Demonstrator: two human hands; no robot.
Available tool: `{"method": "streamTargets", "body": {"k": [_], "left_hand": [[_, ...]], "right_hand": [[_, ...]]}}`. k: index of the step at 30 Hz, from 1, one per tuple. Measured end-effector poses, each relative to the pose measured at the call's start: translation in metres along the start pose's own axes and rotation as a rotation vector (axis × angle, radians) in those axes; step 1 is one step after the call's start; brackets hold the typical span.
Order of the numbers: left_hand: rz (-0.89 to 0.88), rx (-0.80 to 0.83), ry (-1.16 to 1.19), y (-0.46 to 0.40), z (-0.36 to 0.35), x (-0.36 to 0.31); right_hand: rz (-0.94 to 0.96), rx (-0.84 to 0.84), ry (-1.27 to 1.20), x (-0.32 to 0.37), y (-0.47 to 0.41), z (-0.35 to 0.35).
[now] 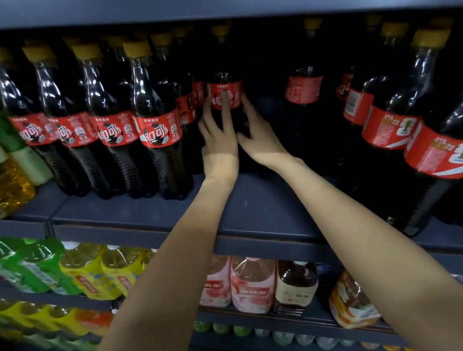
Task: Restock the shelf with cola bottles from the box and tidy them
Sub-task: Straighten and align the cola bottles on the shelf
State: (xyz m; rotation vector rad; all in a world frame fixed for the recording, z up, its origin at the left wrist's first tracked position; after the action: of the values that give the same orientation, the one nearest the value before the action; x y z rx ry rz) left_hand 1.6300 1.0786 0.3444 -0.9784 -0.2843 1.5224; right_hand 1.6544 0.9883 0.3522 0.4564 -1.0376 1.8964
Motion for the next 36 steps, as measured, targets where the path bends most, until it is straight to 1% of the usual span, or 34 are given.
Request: {"method": "streamTargets", "body": {"k": [1, 3, 5, 8, 11, 15, 20, 24, 26, 28, 30, 32, 33, 34, 36], "left_hand": [[0.003, -0.007, -0.014, -0.003, 0.002, -0.001], [0.009, 0.044, -0.008, -0.008, 0.001, -0.002], [0.017, 0.078, 0.046, -0.009, 0.0, 0.0], [0.051, 0.063, 0.1, 0.0, 0.002, 0.003], [0.037, 0.146, 0.132, 0.018, -0.004, 0.007], [0.09, 0.229, 0.173, 0.02, 0.001, 0.013], [0.122, 0.339, 0.192, 0.021, 0.007, 0.011], [0.115, 0.397, 0.238, 0.026, 0.006, 0.011], [0.127, 0.417, 0.28, 0.024, 0.008, 0.011], [0.15, 0.414, 0.301, 0.024, 0.012, 0.013], [0.134, 0.305, 0.382, 0.024, 0.022, 0.007], [0.034, 0.183, 0.535, 0.024, 0.031, -0.011], [-0.029, 0.163, 0.613, 0.022, 0.032, -0.023], [-0.069, 0.187, 0.693, 0.018, 0.027, -0.035], [-0.04, 0.316, 0.834, 0.008, 0.009, -0.058]], "right_hand": [[0.006, -0.025, 0.012, 0.0, -0.002, 0.002], [0.009, -0.114, 0.04, 0.001, -0.007, 0.006], [-0.007, -0.166, 0.057, 0.004, -0.01, 0.007], [-0.006, -0.203, 0.088, 0.008, -0.011, 0.005], [0.003, -0.25, 0.136, 0.01, -0.01, 0.0], [-0.022, -0.293, 0.189, 0.013, -0.009, -0.006], [-0.045, -0.282, 0.169, 0.014, -0.008, -0.003], [-0.07, -0.158, 0.155, 0.01, 0.005, 0.002], [-0.045, -0.164, 0.153, 0.008, 0.02, 0.011], [0.014, -0.281, 0.207, 0.009, 0.04, 0.026], [0.035, -0.451, 0.278, 0.01, 0.061, 0.045], [0.021, -0.591, 0.316, 0.007, 0.074, 0.059], [0.003, -0.63, 0.323, 0.005, 0.077, 0.064], [-0.024, -0.647, 0.326, 0.002, 0.078, 0.067], [-0.115, -0.621, 0.347, -0.006, 0.074, 0.069]]}}
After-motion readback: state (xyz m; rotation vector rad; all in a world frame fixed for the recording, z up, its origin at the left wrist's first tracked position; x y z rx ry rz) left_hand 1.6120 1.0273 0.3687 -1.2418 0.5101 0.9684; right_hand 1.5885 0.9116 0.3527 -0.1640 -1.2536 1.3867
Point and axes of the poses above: each hand's wrist, its own y-axis away from the middle knuckle, its own z-axis out of the back of the hand, x = y × z, the point moved 5 cm from there along -y, towards the middle knuckle, and after that the axes turned 5 degrees about z, right-handed, at the moved point
